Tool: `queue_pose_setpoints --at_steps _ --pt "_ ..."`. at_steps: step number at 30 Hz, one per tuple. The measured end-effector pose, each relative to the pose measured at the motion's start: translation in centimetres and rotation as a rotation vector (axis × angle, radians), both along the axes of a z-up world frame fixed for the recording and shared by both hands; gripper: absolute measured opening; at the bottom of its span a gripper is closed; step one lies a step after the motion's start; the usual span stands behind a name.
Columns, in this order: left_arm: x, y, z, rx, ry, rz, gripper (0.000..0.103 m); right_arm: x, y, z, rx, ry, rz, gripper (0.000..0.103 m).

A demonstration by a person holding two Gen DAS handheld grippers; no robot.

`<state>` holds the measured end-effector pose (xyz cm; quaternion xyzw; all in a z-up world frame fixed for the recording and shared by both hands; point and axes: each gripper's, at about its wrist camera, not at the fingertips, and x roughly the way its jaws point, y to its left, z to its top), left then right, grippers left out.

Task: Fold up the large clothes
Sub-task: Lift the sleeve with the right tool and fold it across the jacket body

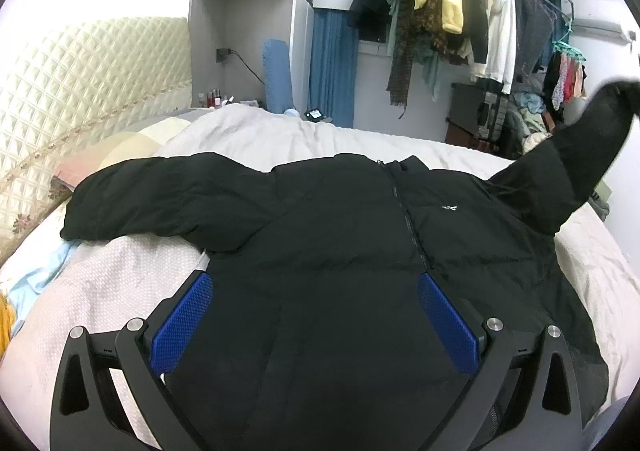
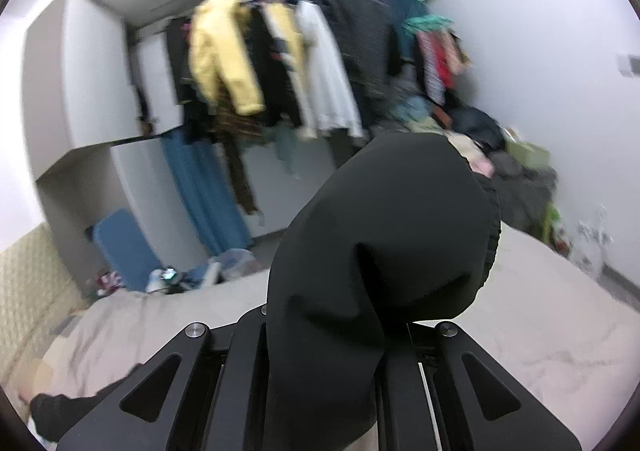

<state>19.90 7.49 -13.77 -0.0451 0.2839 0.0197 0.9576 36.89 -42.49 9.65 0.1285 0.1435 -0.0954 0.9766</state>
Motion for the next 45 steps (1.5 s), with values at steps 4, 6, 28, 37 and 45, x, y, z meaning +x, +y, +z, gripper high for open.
queue_pose_setpoints --at_steps 4,6,28,37,45 --pt "-0.3 1.4 -0.1 -0.015 -0.006 0.011 0.103 1.3 7.4 3.1 -0.070 -0.029 0.092 0.008" --pt "-0.4 2.3 -0.1 -0.028 -0.005 0.013 0.103 2.1 11.7 4.3 -0.108 -0.039 0.150 0.008" --pt "0.0 5.4 -1.7 -0.071 0.041 0.020 0.103 7.8 46.3 -11.0 -0.340 0.153 0.683 0.013" --pt "0.7 6.7 -2.4 -0.116 0.066 0.042 0.103 8.8 51.0 -22.8 -0.355 0.333 0.836 0.014" --pt "0.7 7.2 -2.6 -0.105 0.068 0.060 0.103 8.1 52.7 -32.1 -0.371 0.450 0.901 0.019"
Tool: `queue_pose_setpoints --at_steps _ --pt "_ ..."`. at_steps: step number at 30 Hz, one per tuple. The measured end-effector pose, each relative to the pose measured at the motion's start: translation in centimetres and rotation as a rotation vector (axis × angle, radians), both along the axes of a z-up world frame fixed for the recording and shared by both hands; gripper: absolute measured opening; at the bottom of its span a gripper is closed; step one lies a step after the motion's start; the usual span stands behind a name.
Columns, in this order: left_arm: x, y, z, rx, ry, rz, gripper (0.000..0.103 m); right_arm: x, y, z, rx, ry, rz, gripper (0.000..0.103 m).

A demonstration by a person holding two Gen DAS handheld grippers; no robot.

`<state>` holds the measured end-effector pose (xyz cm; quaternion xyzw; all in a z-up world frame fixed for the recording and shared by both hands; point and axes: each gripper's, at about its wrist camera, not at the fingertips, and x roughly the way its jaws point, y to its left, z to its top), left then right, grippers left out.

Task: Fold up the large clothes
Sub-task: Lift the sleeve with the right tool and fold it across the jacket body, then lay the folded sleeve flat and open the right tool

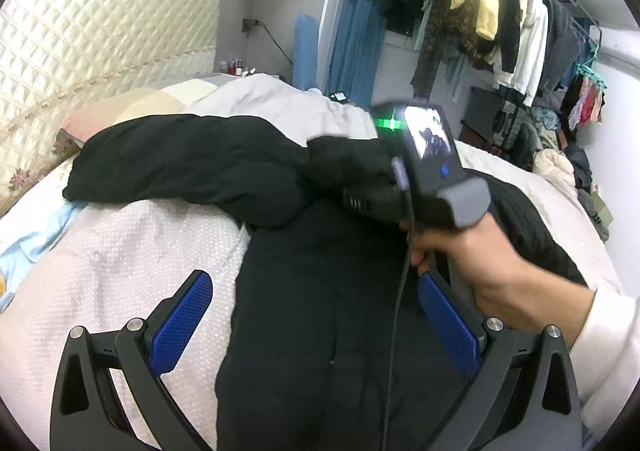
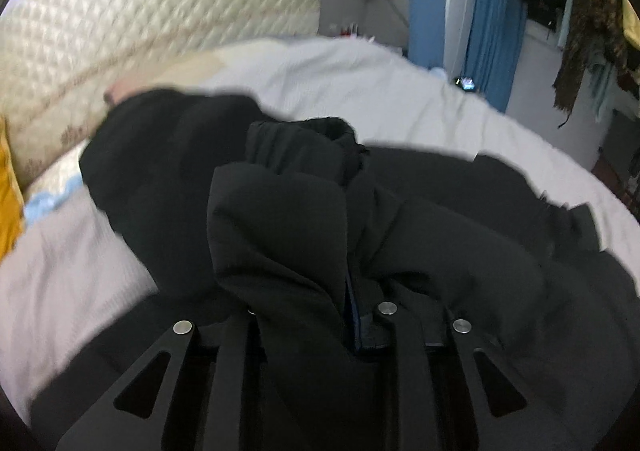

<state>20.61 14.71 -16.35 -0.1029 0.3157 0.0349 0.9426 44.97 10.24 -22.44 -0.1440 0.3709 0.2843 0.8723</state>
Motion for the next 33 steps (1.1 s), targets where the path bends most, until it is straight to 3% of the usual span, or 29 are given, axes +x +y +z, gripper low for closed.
queue_pose_setpoints --at_steps 5,7,9,12,18,24,33 --pt "0.2 0.4 -0.3 -0.014 0.009 0.004 0.103 -0.1 0.4 0.0 0.030 0.017 0.002 0.024" --pt "0.1 0.5 -0.3 -0.017 0.006 0.004 0.103 -0.3 -0.1 0.4 0.057 0.043 0.015 0.034" --pt "0.1 0.5 -0.4 -0.017 -0.001 0.004 0.103 -0.7 -0.4 1.4 0.081 0.050 0.039 0.053" --pt "-0.1 0.3 -0.3 -0.016 -0.011 -0.002 0.103 -1.9 -1.4 3.1 0.109 0.044 0.066 0.064" --pt "-0.9 -0.2 0.4 -0.017 -0.043 -0.014 0.103 -4.0 -5.9 7.3 0.178 0.000 0.031 0.064" --pt "-2.3 -1.7 1.7 -0.005 -0.091 -0.052 0.103 -7.5 -13.1 11.2 0.181 -0.113 -0.084 0.065" --pt "-2.6 -3.0 2.1 -0.043 -0.109 -0.079 0.103 -11.1 -24.5 12.0 0.172 -0.186 -0.328 0.065"
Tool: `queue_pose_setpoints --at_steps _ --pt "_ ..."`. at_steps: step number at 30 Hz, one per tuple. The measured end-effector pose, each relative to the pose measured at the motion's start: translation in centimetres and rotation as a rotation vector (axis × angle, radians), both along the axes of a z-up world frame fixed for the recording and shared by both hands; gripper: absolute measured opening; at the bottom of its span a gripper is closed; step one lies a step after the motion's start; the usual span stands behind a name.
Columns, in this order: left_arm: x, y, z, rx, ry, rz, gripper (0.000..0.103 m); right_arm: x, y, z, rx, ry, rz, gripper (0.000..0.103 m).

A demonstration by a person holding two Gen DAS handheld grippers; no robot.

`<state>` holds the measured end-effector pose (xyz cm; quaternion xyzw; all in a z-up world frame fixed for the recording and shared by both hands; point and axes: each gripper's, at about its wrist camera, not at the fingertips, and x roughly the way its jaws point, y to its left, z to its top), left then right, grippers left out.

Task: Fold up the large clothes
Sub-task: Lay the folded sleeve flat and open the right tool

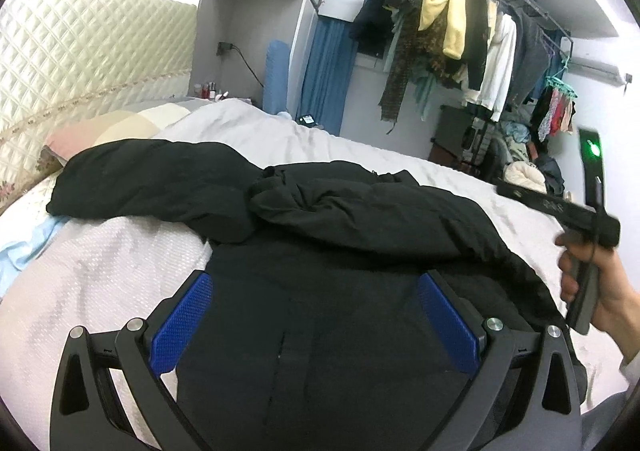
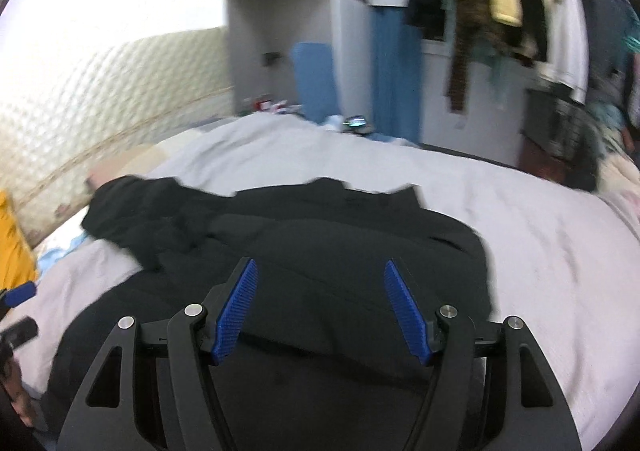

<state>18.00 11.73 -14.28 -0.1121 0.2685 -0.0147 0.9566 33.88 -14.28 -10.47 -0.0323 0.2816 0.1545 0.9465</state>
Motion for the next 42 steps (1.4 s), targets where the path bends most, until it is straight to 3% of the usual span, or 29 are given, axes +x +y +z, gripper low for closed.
queue_pose_setpoints --at_steps 5,11,15,19,23,25,29,33,42 --pt "0.0 -0.8 -0.1 -0.011 0.010 -0.003 0.103 -1.0 -5.7 -2.2 0.002 0.023 -0.111 0.065" --pt "0.0 -2.4 0.0 0.003 0.018 -0.019 0.103 0.3 -10.0 -5.9 0.063 0.169 -0.222 0.065" --pt "0.0 -2.8 -0.2 -0.009 0.023 -0.023 0.103 1.0 -7.9 -8.0 -0.048 0.201 -0.177 0.064" --pt "0.4 -3.3 -0.9 0.012 0.042 -0.024 0.103 1.6 -5.9 -9.3 -0.190 0.169 -0.158 0.063" --pt "0.6 -3.4 -1.2 0.014 0.051 -0.023 0.103 2.6 -3.8 -10.2 -0.276 0.144 -0.156 0.045" --pt "0.5 -3.5 -1.2 0.023 0.049 -0.022 0.103 2.9 -2.7 -10.6 -0.324 0.120 -0.153 0.041" --pt "0.6 -3.8 -1.4 0.036 0.048 -0.024 0.103 3.3 -1.4 -10.9 -0.374 0.090 -0.158 0.021" --pt "0.6 -3.7 -1.4 0.035 0.051 -0.021 0.103 3.2 -1.7 -10.6 -0.350 0.076 -0.172 0.013" --pt "0.1 -4.0 -0.7 0.077 0.002 0.002 0.103 3.8 -6.5 -9.3 -0.100 0.102 -0.255 0.010"
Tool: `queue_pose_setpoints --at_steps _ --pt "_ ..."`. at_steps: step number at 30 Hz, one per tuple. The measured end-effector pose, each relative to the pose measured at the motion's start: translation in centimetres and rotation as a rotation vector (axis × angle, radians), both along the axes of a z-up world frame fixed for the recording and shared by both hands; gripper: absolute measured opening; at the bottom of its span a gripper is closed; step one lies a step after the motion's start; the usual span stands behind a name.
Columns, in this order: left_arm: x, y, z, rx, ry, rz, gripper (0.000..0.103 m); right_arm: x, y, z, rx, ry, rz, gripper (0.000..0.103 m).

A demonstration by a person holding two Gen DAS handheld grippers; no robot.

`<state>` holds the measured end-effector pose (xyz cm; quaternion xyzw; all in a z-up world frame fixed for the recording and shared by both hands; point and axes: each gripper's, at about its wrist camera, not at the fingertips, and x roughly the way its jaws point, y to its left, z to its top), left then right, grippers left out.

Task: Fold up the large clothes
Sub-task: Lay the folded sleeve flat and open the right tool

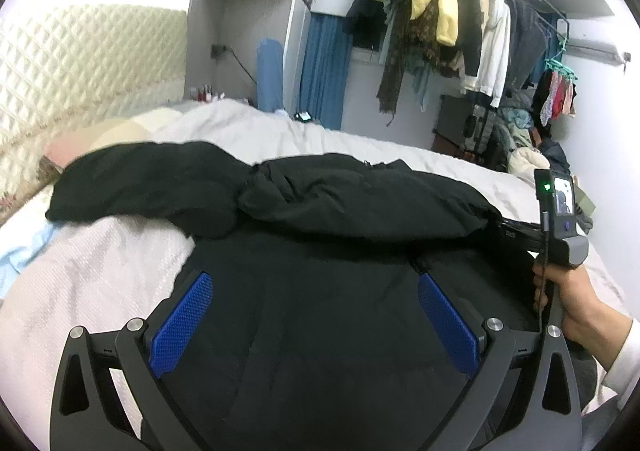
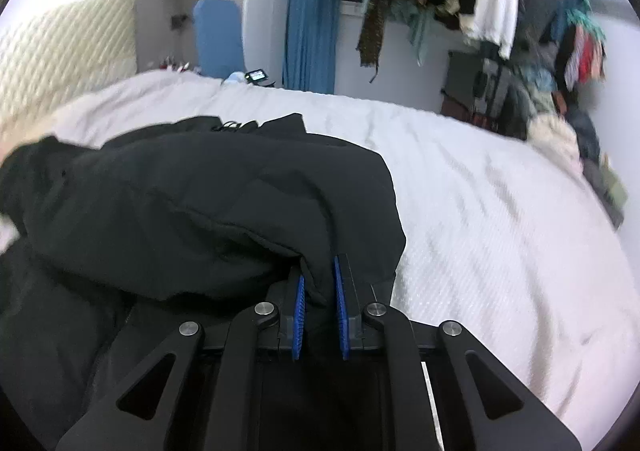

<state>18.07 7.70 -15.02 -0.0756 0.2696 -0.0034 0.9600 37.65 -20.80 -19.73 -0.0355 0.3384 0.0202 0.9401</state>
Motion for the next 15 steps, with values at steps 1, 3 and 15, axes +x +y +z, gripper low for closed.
queue_pose_setpoints --at_steps 1,3,15 --pt "-0.1 0.0 0.1 0.002 -0.004 0.003 0.103 0.1 -0.4 -0.1 0.016 0.006 -0.004 0.010" --pt "-0.2 0.1 0.3 -0.003 -0.011 0.004 0.103 0.2 -0.9 0.0 0.045 0.017 -0.002 0.011" --pt "-1.4 0.7 1.6 -0.026 -0.063 -0.011 0.103 -6.1 0.0 5.2 0.065 -0.016 0.104 0.029"
